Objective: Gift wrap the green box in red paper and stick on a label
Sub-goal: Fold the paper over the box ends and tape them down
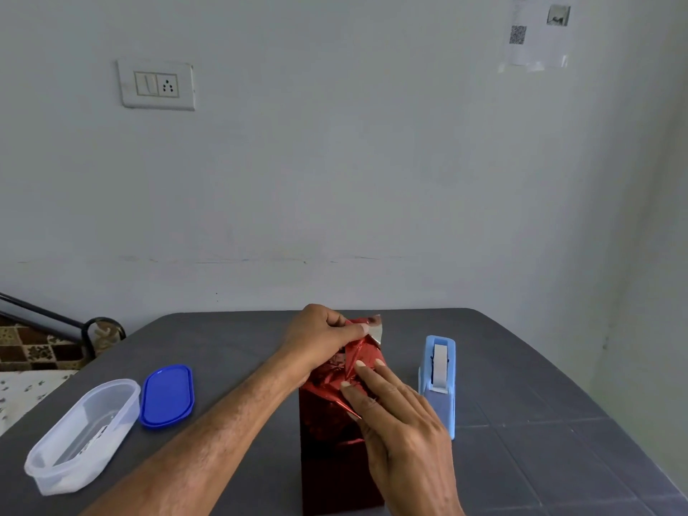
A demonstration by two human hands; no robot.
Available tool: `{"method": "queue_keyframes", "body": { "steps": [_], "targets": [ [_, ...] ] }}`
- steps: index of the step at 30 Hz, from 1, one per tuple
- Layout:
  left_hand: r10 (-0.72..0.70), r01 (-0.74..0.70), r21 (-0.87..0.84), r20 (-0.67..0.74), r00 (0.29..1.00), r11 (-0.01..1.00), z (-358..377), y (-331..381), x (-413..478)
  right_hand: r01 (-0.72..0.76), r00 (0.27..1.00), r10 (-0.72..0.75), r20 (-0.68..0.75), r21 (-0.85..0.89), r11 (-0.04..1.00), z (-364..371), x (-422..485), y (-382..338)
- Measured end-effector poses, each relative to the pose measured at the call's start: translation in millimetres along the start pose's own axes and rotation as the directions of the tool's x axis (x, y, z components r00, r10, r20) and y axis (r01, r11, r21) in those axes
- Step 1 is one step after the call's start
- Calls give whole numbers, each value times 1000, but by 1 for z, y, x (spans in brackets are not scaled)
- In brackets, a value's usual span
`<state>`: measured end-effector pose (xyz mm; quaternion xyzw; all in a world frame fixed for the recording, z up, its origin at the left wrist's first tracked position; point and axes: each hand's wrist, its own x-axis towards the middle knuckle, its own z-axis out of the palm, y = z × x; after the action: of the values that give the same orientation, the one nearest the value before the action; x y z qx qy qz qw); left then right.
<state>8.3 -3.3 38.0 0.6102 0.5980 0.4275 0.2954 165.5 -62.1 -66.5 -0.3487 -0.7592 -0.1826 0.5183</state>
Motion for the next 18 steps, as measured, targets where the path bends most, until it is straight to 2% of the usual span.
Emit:
{"method": "queue_keyframes", "body": {
  "steps": [5,12,18],
  "targets": [
    [20,-22,-61,-41,999,998,4,-2,1,54,998,-55,-28,-48,997,-2,-2,-3],
    [6,-7,-12,-13,1000,1000,0,-6,5,86,994,-92,-61,-89,992,2,-2,-9],
    [-31,31,-156,1,1000,987,-4,-1,-1,61,996,-66,-60,-73,995,0,-1,-12]
  ]
}}
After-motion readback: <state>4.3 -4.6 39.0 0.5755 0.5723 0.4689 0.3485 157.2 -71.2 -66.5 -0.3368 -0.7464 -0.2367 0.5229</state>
